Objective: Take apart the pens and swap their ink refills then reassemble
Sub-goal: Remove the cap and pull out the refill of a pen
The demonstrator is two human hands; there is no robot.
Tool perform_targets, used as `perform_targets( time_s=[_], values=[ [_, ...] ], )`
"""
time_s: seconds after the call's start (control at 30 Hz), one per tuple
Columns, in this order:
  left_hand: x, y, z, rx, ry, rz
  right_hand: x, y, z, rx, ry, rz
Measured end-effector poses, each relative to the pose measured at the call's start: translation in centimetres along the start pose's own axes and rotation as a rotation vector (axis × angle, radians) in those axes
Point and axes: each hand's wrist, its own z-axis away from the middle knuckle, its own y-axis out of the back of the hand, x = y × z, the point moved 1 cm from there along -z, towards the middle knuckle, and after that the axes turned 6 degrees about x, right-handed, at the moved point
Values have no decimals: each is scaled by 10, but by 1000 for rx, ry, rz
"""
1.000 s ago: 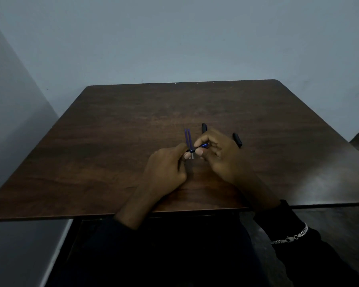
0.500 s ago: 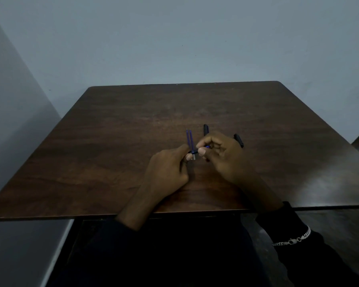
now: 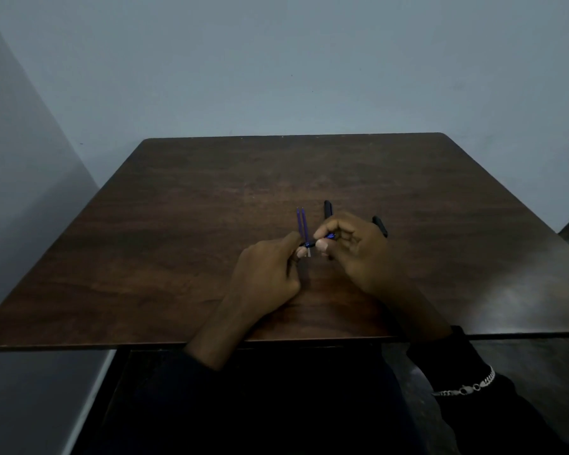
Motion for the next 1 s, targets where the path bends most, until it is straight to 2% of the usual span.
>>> perform_targets(
  time_s=[0.13, 0.3, 0.37, 0.5, 0.6, 0.67, 0.73, 0.8, 0.9, 1.0],
  values=[
    [-1, -1, -1, 2, 14, -2, -5, 1, 1, -36, 21, -61],
    [0, 0, 0, 13, 11, -3, -11, 0, 0, 123, -125, 8],
    [1, -1, 0, 15, 4, -2, -10, 0, 0, 93, -96, 40],
    [1, 0, -1, 15, 4, 8, -6, 0, 0, 1, -101, -64],
    [1, 0, 0, 6, 13, 4, -7, 3, 2, -51, -8, -43],
    [2, 1, 0, 12, 12, -1, -7, 2, 3, -39, -16, -86],
    [2, 2, 0, 18, 9, 4, -9, 1, 2, 25, -107, -119],
    [4, 3, 0, 18, 6, 14, -10, 1, 0, 81, -162, -55],
    [5, 4, 0, 15, 6, 28, -6, 0, 0, 71, -113, 54],
    [5, 4, 0, 3, 14, 13, -2, 0, 0, 9, -75, -61]
  ],
)
